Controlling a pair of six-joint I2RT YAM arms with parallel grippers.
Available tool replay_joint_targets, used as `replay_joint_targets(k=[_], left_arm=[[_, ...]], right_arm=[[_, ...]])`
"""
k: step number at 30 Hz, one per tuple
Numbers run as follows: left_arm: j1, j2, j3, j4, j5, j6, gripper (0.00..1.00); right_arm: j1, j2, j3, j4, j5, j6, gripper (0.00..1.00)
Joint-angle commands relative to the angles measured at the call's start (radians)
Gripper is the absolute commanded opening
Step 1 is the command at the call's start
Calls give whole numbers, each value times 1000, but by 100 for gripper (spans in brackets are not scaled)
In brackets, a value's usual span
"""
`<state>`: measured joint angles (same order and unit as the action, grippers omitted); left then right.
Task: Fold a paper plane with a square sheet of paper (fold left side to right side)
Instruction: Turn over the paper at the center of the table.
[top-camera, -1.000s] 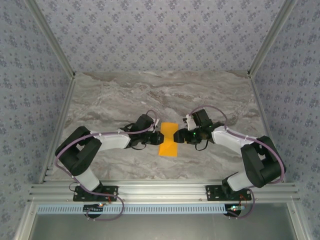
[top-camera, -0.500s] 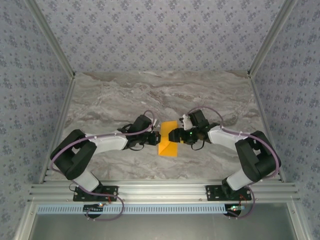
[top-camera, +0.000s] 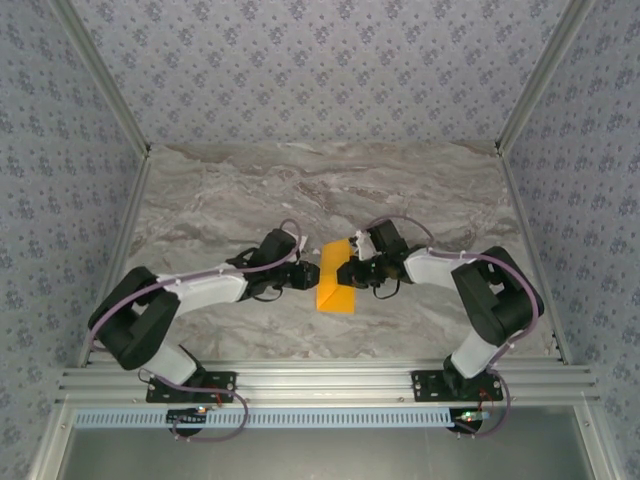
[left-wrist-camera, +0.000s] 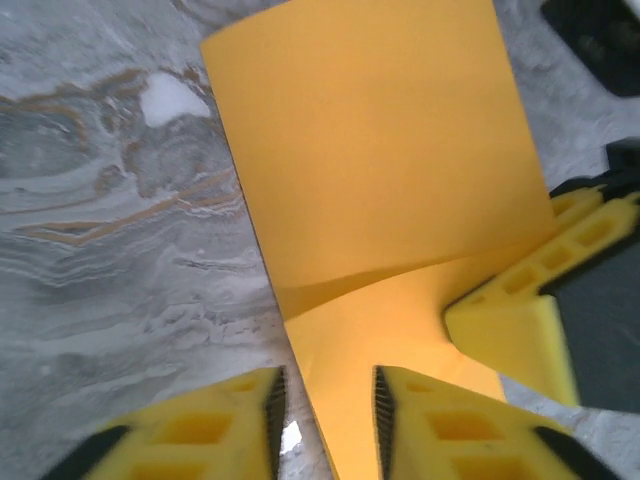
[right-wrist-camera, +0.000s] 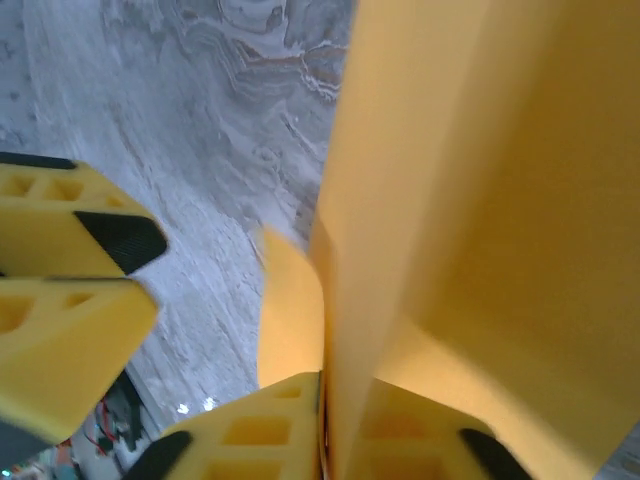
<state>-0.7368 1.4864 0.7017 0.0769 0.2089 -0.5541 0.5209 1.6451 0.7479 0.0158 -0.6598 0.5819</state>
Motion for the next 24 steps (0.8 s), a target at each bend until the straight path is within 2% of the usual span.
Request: replay_joint_targets(k=[1,6,10,17,24], left_arm=[[42,-132,-47,-2,5,-45,48],[120,-365,-137,63,80,-167,78],[154,-516,-160,139,188,-258,91],[146,-568,-149,408,341,-441,94],[67,-527,-82,508,366,-455,93]], right_arm=[[-26,-74,21,-7,-22,-28,2],[-88,-231,0,4,-96,-45,0],[-131,-383,6,54,-167,2,0],[-110,-528,103,99,-232,108,0],[-7,-559,196,114,-218,162,1]])
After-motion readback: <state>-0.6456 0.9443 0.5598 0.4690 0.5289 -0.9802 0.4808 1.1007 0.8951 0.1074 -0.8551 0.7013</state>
